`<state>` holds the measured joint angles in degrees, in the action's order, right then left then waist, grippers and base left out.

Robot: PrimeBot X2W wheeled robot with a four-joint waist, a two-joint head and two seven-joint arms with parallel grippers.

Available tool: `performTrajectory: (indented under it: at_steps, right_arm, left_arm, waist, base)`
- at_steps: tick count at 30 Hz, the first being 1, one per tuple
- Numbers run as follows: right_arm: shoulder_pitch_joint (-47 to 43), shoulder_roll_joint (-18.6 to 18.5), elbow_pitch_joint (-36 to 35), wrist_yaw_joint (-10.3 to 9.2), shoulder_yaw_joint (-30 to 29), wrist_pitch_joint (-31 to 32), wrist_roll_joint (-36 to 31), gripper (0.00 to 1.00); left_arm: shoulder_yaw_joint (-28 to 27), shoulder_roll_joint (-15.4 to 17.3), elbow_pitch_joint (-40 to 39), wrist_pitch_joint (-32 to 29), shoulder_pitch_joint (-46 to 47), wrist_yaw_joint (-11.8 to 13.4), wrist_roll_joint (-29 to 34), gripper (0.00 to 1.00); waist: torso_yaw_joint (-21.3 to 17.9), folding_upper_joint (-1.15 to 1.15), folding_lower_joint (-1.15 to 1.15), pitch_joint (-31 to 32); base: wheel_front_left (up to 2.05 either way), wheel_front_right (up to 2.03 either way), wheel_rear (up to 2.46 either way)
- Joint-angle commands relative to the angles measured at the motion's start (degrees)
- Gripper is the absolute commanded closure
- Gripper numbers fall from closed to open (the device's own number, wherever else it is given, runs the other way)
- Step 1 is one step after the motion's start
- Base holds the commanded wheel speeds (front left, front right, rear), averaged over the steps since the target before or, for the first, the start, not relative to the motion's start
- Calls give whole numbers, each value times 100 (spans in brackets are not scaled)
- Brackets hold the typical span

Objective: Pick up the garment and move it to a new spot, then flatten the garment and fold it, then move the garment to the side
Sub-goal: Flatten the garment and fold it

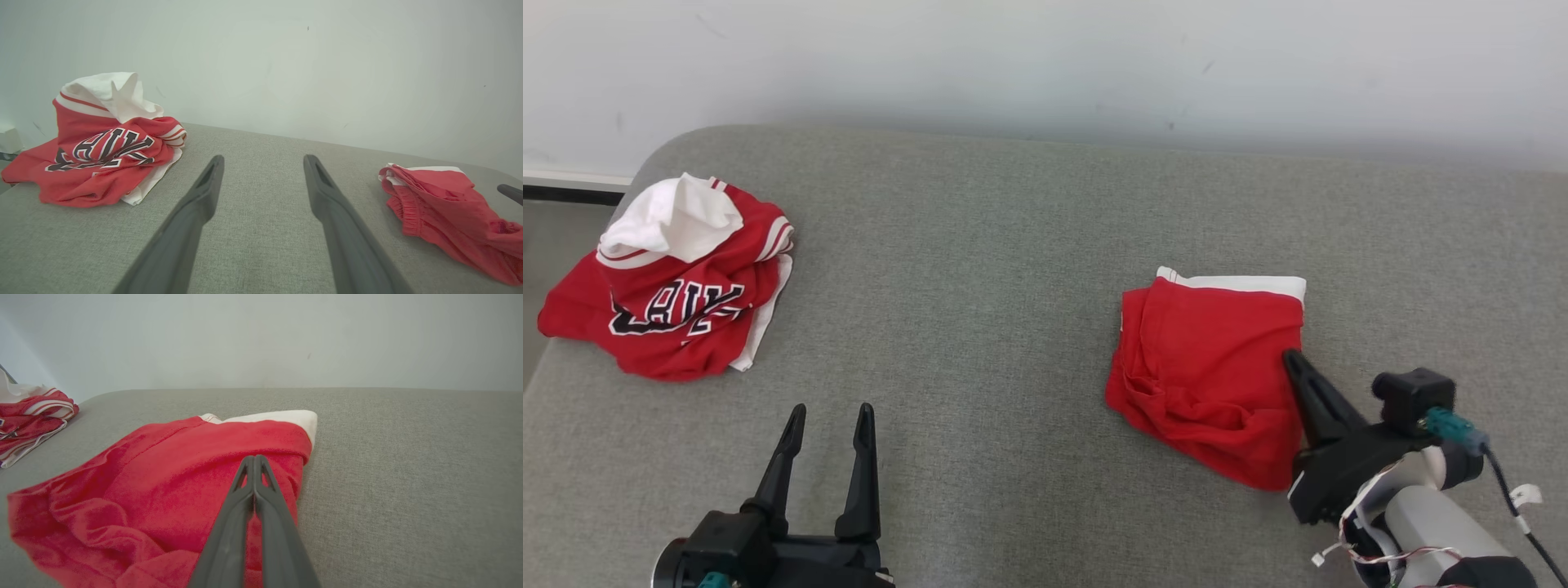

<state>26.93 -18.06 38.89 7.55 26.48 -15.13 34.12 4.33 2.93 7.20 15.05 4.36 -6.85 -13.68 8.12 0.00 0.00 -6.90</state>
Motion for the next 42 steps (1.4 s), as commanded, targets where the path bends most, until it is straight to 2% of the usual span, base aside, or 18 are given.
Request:
performTrajectory:
  at_steps: [1,6,13,24,31,42]
  right_arm:
    - [20,34,107,-14,87,-1,-141,100]
    - [65,324,384,-14,177,0,-168,100]
    - [28,760,392,-14,514,0,-236,100]
    - [15,1065,101,-14,826,-1,-343,100]
    - [-133,895,-593,-14,184,-1,-629,100]
    - [-773,525,-1587,-14,-976,-1,-1185,100]
  left_arm:
    - [4,-5,24,18,55,-11,30,0]
    - [20,-5,34,18,78,-9,-8,0]
    - [32,-6,20,18,103,5,-56,0]
    - [113,-6,-11,18,80,59,-86,0]
    - [43,-6,-22,18,27,54,10,0]
    - [-198,-4,13,18,-23,-6,130,0]
  waist:
    - [57,0,0,-4]
    - [182,0,0,-16]
    - [336,0,0,-71]
    - [378,0,0,-79]
    - [47,0,0,-16]
    - [-700,0,0,141]
  base:
    - [0,0,0]
    - [0,0,0]
    - [0,0,0]
    - [0,0,0]
    - [0,0,0]
    - [0,0,0]
